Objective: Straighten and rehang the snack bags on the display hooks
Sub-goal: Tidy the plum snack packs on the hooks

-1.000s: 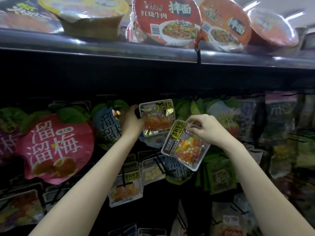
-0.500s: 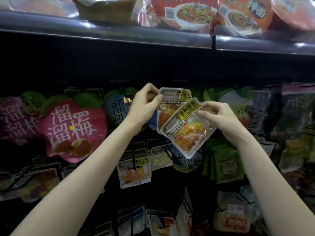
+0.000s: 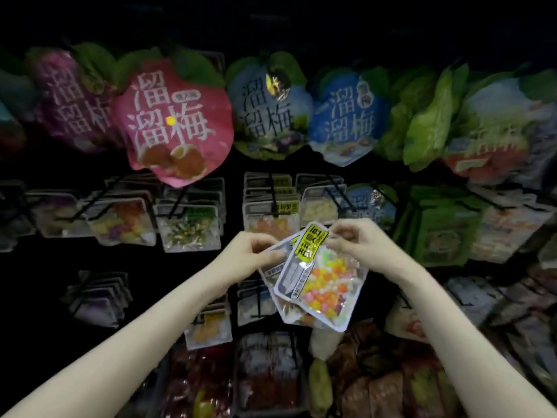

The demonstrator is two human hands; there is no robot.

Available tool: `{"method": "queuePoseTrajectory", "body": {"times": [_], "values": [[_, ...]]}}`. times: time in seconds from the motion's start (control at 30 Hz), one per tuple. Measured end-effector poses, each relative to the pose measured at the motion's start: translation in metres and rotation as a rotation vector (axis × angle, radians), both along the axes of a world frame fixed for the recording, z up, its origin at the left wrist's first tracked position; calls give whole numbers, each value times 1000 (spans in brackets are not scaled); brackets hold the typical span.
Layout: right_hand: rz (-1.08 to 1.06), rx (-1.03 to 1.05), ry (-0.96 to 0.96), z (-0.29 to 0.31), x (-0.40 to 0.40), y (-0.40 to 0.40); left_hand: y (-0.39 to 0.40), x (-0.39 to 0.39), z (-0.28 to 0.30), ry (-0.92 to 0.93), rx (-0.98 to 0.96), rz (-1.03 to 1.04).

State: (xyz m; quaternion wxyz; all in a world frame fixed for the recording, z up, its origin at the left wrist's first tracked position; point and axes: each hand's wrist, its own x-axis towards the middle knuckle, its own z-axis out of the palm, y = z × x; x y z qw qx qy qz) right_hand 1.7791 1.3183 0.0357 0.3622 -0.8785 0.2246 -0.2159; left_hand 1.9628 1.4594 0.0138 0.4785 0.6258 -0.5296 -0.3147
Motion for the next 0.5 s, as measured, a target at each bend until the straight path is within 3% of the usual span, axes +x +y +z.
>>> {"method": "queuePoseTrajectory", "body": {"times": [0.2,0.5], "values": [[-97,104,-100,-53,31,3,-8,20,-24,85,137,182],[-329,211,-333,-58,63,-13,-55,33,-3,-53,-66,344]]}}
